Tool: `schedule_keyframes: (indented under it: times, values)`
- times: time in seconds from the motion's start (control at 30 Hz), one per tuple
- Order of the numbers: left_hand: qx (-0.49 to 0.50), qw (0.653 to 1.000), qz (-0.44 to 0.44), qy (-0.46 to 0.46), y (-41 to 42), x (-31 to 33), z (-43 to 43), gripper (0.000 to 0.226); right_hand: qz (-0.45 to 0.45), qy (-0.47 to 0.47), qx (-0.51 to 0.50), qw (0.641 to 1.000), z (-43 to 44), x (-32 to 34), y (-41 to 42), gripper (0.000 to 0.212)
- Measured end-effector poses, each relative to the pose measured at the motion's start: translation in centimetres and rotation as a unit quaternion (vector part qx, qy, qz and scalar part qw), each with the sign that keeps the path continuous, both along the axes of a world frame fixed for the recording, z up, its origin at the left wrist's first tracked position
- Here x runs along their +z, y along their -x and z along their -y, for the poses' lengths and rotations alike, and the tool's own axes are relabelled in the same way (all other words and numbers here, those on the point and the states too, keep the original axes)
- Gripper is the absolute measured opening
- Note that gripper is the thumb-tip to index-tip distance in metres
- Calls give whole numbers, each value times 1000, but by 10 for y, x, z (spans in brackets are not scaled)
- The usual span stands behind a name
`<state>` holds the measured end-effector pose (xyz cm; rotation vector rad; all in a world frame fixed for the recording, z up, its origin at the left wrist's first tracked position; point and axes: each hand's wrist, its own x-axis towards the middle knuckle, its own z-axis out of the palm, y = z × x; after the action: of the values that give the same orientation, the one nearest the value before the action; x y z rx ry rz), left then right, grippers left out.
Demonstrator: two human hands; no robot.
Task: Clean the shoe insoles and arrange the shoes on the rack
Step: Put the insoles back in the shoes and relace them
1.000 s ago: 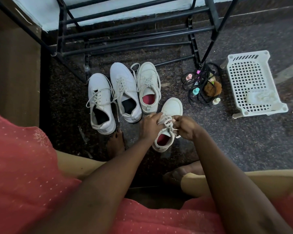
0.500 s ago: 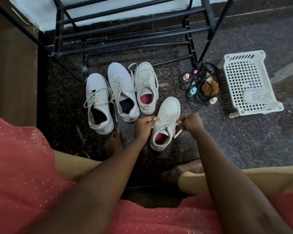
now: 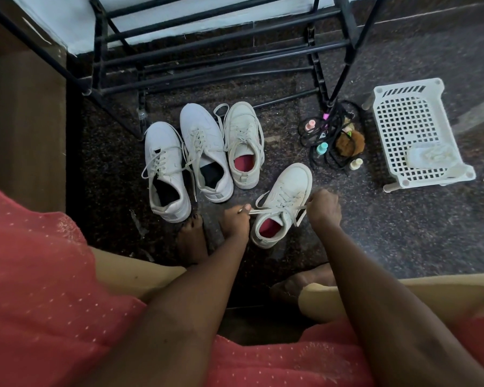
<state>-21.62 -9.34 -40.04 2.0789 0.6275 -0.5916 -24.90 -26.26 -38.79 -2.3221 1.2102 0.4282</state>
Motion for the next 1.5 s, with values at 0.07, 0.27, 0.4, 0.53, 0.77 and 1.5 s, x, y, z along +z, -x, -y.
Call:
schedule_keyframes:
  times: [0.07, 0.27, 0.4, 0.53, 0.77, 1.5]
  values:
    - [-7, 1000, -12, -4, -1, -2, 0, 24, 10, -21, -4, 1000, 3, 2, 0, 24]
    - [-107, 992, -60, 39, 3, -8, 2, 25, -72, -250, 62, 963, 3, 19, -2, 52]
    - [-286, 954, -84, -13, 22, -9, 4, 55, -95, -334, -16, 937, -28, 21, -1, 77]
    - [-278, 959, -44, -32, 22, -7, 16, 57, -43, -187, -32, 981, -36, 9, -3, 45]
    - [-215, 976, 27, 24, -24, 9, 65, 42, 98, -81, 2, 992, -6, 14, -56, 18]
    - [-176, 940, 232, -176, -63, 23, 38, 26, 203, 4, 225, 953, -31, 21, -92, 48]
